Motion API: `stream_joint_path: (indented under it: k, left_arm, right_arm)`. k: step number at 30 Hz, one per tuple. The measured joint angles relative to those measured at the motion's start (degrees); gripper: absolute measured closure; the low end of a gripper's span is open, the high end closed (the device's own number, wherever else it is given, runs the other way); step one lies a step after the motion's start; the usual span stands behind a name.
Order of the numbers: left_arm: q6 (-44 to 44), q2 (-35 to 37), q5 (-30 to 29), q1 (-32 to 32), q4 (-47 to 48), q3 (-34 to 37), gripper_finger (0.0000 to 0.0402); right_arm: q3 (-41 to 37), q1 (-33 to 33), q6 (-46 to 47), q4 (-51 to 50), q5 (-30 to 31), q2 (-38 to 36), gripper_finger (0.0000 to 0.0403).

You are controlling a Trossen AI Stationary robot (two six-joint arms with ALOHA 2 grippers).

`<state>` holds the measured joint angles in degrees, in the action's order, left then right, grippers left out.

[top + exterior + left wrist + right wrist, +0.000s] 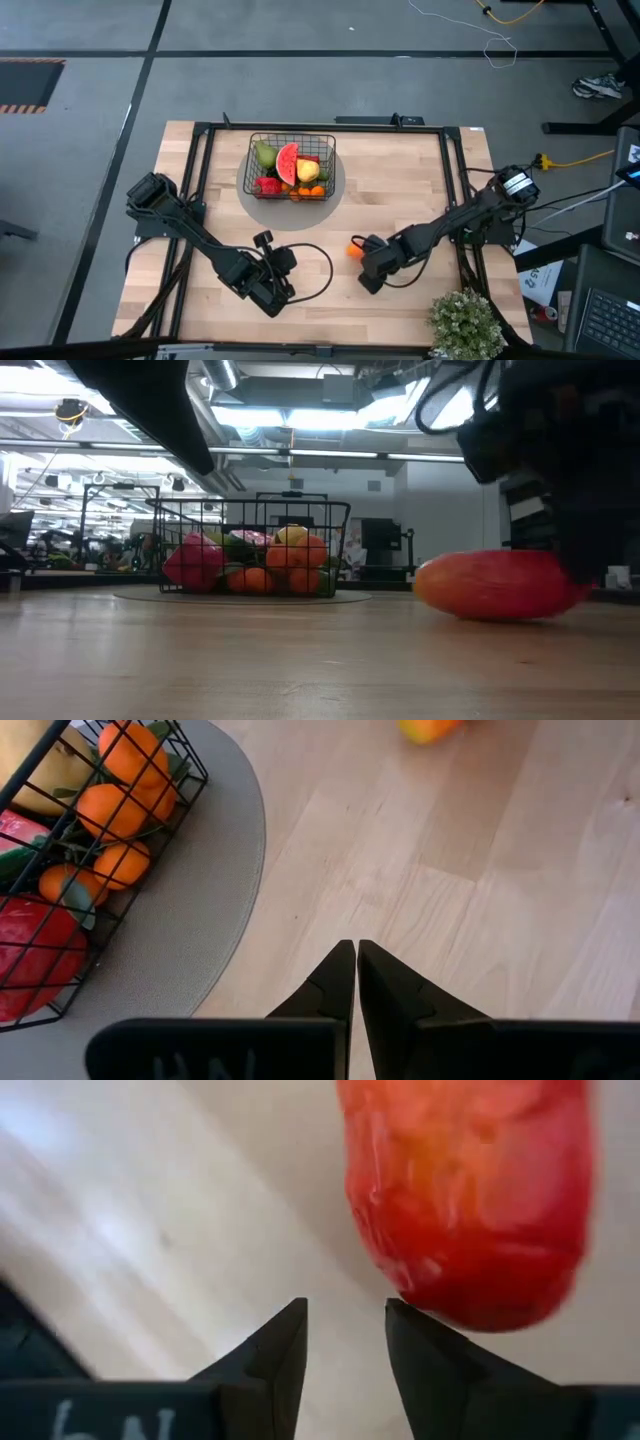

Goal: Build produce basket
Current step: Put the orange mango into the wire basket

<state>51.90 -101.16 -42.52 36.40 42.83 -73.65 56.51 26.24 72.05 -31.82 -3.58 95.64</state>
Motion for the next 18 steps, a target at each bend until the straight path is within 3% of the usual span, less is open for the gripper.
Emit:
stream_joint_path:
  k: [7,13,18]
  left_arm:
    - [0.04,0.0,0.0,0.0,-0.02,0.0,0.0388]
    - [0.04,0.0,0.0,0.0,-0.02,-0.02,0.0388]
    - [0.07,0.0,0.0,-0.11,-0.04,-0.01,0.0388]
  right_arm:
    - [6.51,-0.2,-0.6,-15.65,11.38,0.0,0.0265]
    - [8.9,-0.11,-2.32,-21.36,19.23,0.0,0.0265]
    - [8.88,-0.41,-15.3,-21.08,24.97,0.0,0.0265]
